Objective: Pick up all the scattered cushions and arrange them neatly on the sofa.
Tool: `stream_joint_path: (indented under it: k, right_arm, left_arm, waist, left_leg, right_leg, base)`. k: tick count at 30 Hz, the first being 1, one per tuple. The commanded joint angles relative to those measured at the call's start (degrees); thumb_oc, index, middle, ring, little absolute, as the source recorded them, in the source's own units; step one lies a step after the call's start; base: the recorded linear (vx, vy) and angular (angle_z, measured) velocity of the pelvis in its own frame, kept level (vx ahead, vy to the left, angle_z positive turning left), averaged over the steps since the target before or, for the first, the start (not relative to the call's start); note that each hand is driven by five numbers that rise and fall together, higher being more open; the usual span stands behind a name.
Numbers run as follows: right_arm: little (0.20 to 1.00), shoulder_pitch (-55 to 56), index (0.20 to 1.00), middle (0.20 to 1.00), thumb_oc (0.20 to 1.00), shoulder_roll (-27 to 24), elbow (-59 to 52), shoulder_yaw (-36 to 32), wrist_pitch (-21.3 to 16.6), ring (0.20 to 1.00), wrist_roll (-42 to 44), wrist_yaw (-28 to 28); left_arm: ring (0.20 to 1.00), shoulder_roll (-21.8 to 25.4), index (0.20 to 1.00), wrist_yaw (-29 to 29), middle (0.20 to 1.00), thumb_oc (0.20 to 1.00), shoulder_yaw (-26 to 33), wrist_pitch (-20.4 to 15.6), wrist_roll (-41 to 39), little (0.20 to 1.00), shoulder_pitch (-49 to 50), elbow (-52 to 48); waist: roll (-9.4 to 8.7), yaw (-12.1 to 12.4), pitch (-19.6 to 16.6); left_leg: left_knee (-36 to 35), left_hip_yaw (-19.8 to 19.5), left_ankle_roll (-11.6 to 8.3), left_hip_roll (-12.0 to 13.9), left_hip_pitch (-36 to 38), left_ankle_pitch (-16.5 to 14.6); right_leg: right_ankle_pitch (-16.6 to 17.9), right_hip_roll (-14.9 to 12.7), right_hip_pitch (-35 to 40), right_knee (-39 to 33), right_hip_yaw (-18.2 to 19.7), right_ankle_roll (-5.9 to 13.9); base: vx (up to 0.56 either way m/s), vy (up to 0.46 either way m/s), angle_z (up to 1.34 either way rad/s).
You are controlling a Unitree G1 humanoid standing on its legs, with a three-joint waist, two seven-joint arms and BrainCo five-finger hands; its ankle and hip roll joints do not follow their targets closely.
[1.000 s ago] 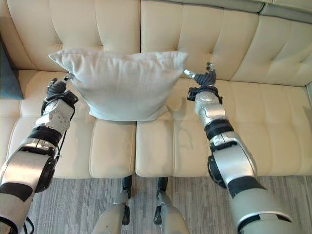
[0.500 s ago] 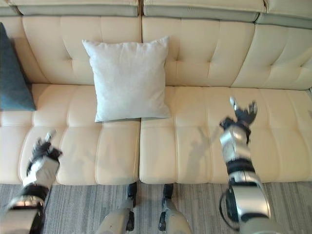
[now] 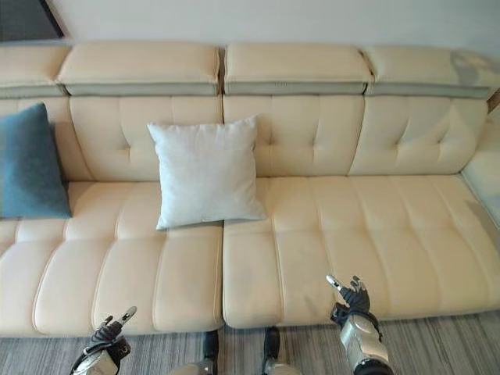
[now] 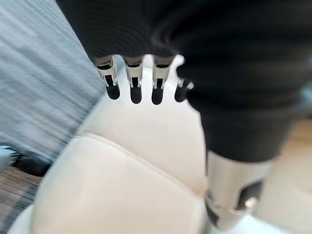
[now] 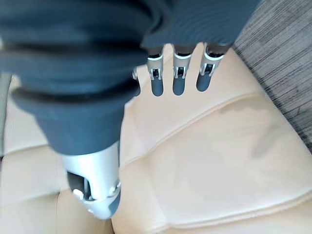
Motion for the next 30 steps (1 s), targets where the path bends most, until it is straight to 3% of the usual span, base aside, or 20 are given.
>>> stream_joint_path:
  k: [1,4,7,8,9,13,17,19,24,27,28,30]
  right_arm:
    - [1.0,-1.6,1.0,1.0,1.0,-2.8,-1.4,1.5,-0.6,1.0,-4.7,0.9]
    - [1.0,-0.5,1.0,1.0,1.0,-5.8,-4.3,4.5,0.9,1.0,-15.7,0.9]
    - [1.0,-0.8,1.0,1.0,1.0,-6.9,-5.9,6.0,2.5,1.0,-21.2,1.1]
    - [1.0,-1.0,1.0,1.0,1.0,-6.5,-6.0,6.2,2.7,1.0,-22.1,0.9]
    - [1.0,-0.8,1.0,1.0,1.0,-5.9,-5.9,6.7,2.8,1.0,-22.2,1.4]
    - [1.0,1.6,1.0,1.0,1.0,-4.3,-6.8,6.9,3.5,1.0,-22.7,2.0]
    - [1.0,2.2,1.0,1.0,1.0,-3.7,-8.6,6.5,3.7,1.0,-22.3,1.7]
    - [1.0,2.1,1.0,1.0,1.0,-3.9,-10.3,7.5,3.8,1.0,-22.4,1.6]
    - [1.0,2.7,1.0,1.0,1.0,-4.5,-12.0,7.6,3.5,1.0,-21.4,1.1]
    - [1.0,2.1,1.0,1.0,1.0,-4.9,-11.7,8.5,3.8,1.0,-21.7,1.1]
    - [1.0,2.4,1.0,1.0,1.0,-4.3,-11.9,8.6,3.7,1.0,-21.3,1.4]
    - [1.0,2.4,1.0,1.0,1.0,-4.3,-11.9,8.6,3.7,1.0,-21.3,1.4]
  left_arm:
    - [1.0,1.9,1.0,-0.5,1.0,1.0,-2.7,-1.6,6.4,1.0,-1.4,-3.2]
    - [1.0,2.0,1.0,-1.6,1.0,1.0,-3.1,-1.4,9.5,1.0,-0.7,-6.0]
    - [1.0,2.7,1.0,-2.1,1.0,1.0,-3.7,-1.3,12.1,1.0,-1.0,-5.7]
    - [1.0,2.9,1.0,-1.7,1.0,1.0,-4.2,-1.2,12.7,1.0,-1.5,-5.7]
    - [1.0,2.9,1.0,-2.1,1.0,1.0,-4.8,-1.0,13.1,1.0,-2.0,-5.3]
    - [1.0,2.0,1.0,-3.0,1.0,1.0,-5.3,0.2,13.0,1.0,-0.5,-4.1]
    - [1.0,1.6,1.0,-2.5,1.0,1.0,-4.5,0.5,12.0,1.0,0.5,-3.8]
    - [1.0,1.3,1.0,-1.9,1.0,1.0,-3.7,0.6,11.5,1.0,1.1,-4.4]
    - [1.0,1.1,1.0,-1.4,1.0,1.0,-3.9,1.0,11.6,1.0,0.4,-5.6]
    - [1.0,1.0,1.0,-1.4,1.0,1.0,-4.2,0.8,11.9,1.0,0.1,-6.5]
    - [1.0,1.0,1.0,-1.6,1.0,1.0,-4.3,0.8,12.2,1.0,0.5,-7.3]
    - [1.0,1.0,1.0,-1.6,1.0,1.0,-4.3,0.8,12.2,1.0,0.5,-7.3]
  waist:
    - [0.22,-0.3,-0.7]
    - [0.12,-0.4,0.3]
    - [0.32,-0.4,1.4]
    - [0.79,-0.8,2.3]
    - [1.38,-1.1,2.8]
    - [1.39,-1.3,1.3]
    - [1.03,-0.8,0.8]
    - [0.95,-0.5,1.2]
    - [1.6,-1.3,3.8]
    - [1.03,-0.7,5.0]
    - [-0.25,-0.8,4.7]
    - [-0.22,-0.8,4.6]
  left_leg:
    - [0.2,0.5,-0.45,-2.3,4.4,-8.8]
    - [0.2,1.4,-0.23,-2.4,4.9,-8.8]
    - [0.2,3.5,-0.17,-1.6,5.3,-8.6]
    - [0.2,3.8,-0.01,-1.0,5.4,-8.1]
    - [0.2,4.3,0.42,-0.3,5.3,-7.7]
    - [0.2,4.4,0.5,-0.7,4.8,-7.6]
    - [0.2,4.2,-0.08,-0.7,3.0,-5.7]
    - [0.2,3.8,-1.98,0.1,0.9,-2.6]
    - [0.2,2.4,-4.84,1.0,-1.4,1.0]
    - [0.2,0.0,-3.91,-0.1,0.2,0.8]
    - [5.7,1.9,-2.19,-0.3,1.3,-4.1]
    - [6.1,1.9,-2.18,-0.2,0.9,-4.3]
  right_leg:
    - [-7.6,-0.8,4.7,0.1,-1.7,4.71]
    - [-6.6,-1.1,4.7,0.1,-1.9,5.15]
    - [-5.0,-0.9,5.0,0.1,-2.5,5.29]
    - [-6.3,-0.5,4.5,3.4,-1.5,4.89]
    - [-9.9,-0.3,4.2,9.2,-0.4,3.97]
    - [-14.2,0.0,7.5,15.7,1.3,3.81]
    - [-15.5,1.3,10.8,10.6,2.5,2.67]
    - [-15.5,3.1,13.1,3.0,2.0,1.27]
    - [-14.8,5.0,13.0,0.8,-0.2,0.03]
    - [-13.8,4.5,11.7,1.8,-1.0,-0.06]
    - [-12.8,3.4,10.8,1.6,-1.2,-0.06]
    - [-12.8,3.4,10.6,1.6,-1.2,-0.08]
  base:
    - [-0.11,0.026,0.0]
    - [-0.14,0.017,-0.02]
    - [-0.16,-0.046,-0.32]
    - [-0.24,-0.068,-0.49]
    - [-0.21,-0.053,-0.4]
    - [-0.14,-0.112,-0.16]
    - [-0.14,-0.19,0.11]
    - [-0.29,-0.314,-0.22]
    - [-0.29,-0.24,0.15]
    - [-0.31,-0.169,0.41]
    - [-0.12,-0.062,0.05]
    - [-0.1,-0.047,-0.1]
